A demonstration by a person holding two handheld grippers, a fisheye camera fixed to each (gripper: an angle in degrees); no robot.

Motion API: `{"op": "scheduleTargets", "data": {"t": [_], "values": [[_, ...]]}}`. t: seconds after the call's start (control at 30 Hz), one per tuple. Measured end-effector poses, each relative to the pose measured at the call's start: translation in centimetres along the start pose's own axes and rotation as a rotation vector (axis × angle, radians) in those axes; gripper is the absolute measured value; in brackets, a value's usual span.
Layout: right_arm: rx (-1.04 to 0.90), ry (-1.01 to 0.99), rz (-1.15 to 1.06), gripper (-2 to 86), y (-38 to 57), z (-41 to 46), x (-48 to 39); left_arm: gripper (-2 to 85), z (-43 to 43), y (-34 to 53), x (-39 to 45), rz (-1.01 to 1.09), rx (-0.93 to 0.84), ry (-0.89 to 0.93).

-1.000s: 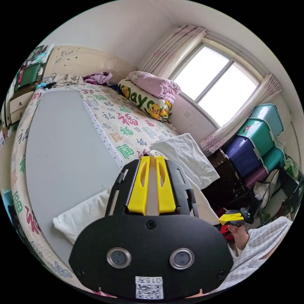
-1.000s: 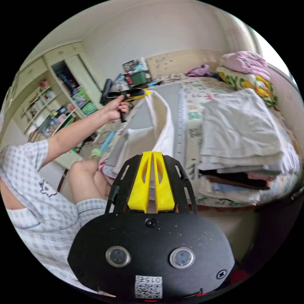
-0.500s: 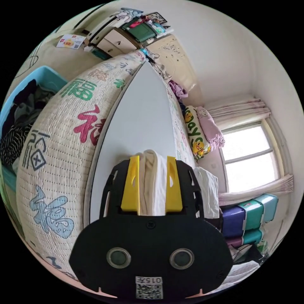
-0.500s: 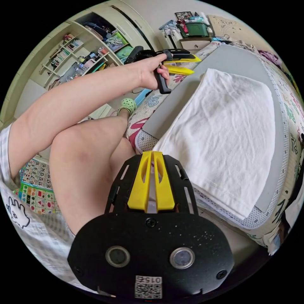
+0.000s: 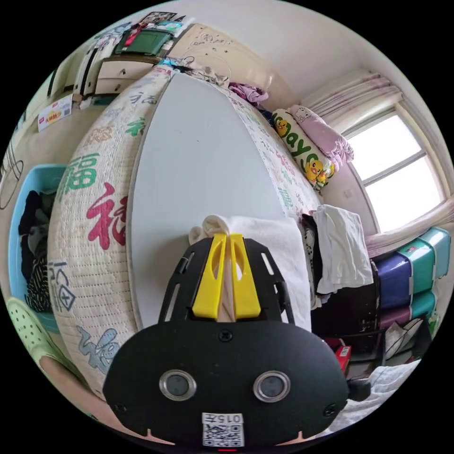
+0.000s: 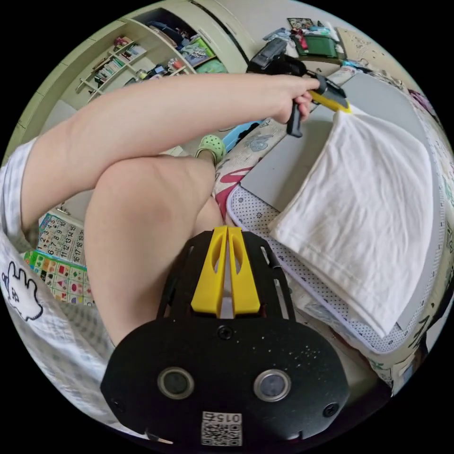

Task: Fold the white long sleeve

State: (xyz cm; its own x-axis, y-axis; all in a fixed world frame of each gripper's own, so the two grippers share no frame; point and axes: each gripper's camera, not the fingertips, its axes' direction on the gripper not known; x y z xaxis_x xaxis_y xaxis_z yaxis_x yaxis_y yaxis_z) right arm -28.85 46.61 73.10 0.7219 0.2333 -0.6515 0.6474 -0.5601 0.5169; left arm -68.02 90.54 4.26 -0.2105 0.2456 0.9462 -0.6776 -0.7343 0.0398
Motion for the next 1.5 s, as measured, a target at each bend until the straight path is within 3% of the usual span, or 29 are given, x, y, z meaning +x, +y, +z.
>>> {"op": "scheduleTargets", "data": {"t": [0.13,0.23,0.33,0.43,0.6,0.73,0.97,1.17,1.4,1.5], "values": [[0.095,0.186,0.072,1.3,0.2,-3.3,2.1,-0.1,0.9,1.2,-0.4,0.053,0.003,-0.106],[0.089,0.289,0.131,4.3,0.5,-5.0,4.8,0.6,2.0,1.7,-1.8,0.008,0.008,-0.050],[0.101,0.258,0.125,7.1,1.5,-6.3,6.1,2.4,2.6,2.2,-2.5,-0.022,0.012,-0.003],[0.007,0.138,0.009,10.4,1.1,-4.6,5.3,5.0,3.4,2.7,-2.8,-0.009,0.014,0.003],[-0.032,0.188,-0.112,12.8,-1.9,0.1,1.0,5.2,4.5,4.0,-2.8,-0.012,0.031,-0.003],[-0.164,0.416,-0.103,7.6,-3.4,5.2,-0.7,2.1,5.3,4.9,-1.6,0.061,0.021,-0.060],[-0.084,0.151,-0.025,3.2,-4.0,3.3,1.0,0.0,7.8,6.8,1.1,0.230,-0.019,-0.259],[-0.145,0.163,0.038,6.1,-4.5,5.4,1.9,0.2,8.8,9.8,3.7,0.348,-0.023,-0.406],[-0.112,0.242,0.026,7.1,-2.5,4.8,-1.1,0.6,4.5,14.5,2.4,0.229,0.003,-0.477],[-0.094,0.228,0.047,5.9,-1.4,3.9,-1.8,3.3,0.6,17.5,1.2,0.064,0.092,-0.328]]}}
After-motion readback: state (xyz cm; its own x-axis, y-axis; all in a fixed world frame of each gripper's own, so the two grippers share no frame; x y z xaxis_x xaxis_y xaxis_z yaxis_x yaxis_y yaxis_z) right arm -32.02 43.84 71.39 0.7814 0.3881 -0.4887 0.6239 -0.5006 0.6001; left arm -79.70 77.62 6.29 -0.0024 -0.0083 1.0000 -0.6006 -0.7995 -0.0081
